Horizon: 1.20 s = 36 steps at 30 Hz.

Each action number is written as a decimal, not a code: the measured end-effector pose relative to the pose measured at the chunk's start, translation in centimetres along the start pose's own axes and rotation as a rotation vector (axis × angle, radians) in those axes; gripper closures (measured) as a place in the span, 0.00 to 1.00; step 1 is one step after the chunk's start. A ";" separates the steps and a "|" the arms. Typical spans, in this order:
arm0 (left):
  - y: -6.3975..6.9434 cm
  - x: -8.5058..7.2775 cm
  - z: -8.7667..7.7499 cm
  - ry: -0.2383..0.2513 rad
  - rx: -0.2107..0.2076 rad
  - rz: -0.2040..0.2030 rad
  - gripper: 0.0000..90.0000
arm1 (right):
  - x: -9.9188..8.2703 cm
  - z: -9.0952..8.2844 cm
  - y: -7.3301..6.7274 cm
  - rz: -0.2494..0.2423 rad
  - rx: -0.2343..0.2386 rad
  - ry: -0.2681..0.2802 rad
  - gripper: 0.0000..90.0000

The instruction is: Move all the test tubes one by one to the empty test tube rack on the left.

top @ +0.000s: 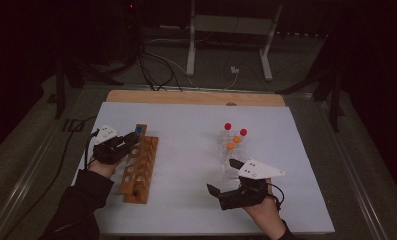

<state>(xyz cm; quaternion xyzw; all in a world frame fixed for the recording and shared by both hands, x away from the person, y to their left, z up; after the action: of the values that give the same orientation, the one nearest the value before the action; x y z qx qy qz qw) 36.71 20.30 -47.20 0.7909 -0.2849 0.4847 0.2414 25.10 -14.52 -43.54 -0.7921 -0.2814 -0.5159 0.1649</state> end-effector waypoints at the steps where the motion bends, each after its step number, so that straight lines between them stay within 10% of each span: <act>1: 0.0 0.0 0.0 -0.002 0.002 0.002 0.86 | 0.0 0.0 0.0 0.001 0.000 0.000 0.00; 5: 0.1 0.1 0.0 -0.008 -0.009 0.001 0.84 | 0.1 -0.1 0.1 -0.003 -0.001 0.006 0.00; 19: 2.9 2.1 -2.2 0.069 -0.147 0.028 0.11 | 1.2 -1.1 2.9 0.011 -0.083 0.040 0.00; 36: 6.5 2.8 -3.7 0.096 -0.270 0.119 0.02 | -0.3 1.2 6.4 0.038 -0.170 -0.059 0.05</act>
<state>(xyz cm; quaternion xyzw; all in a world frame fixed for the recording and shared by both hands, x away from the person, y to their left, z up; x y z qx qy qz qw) 30.98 17.42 -42.46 0.7088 -0.3819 0.4928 0.3301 29.79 -19.01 -44.13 -0.8232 -0.2265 -0.5112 0.0985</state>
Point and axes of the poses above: each handheld gripper's, and its own axes: z roughly forward along the jaws, x roughly out of its top, y roughly to its right, the point moved 4 cm from there along z, roughly forward along the jaws, and after that the axes turned 11 degrees about -x, right-handed, at the moved point
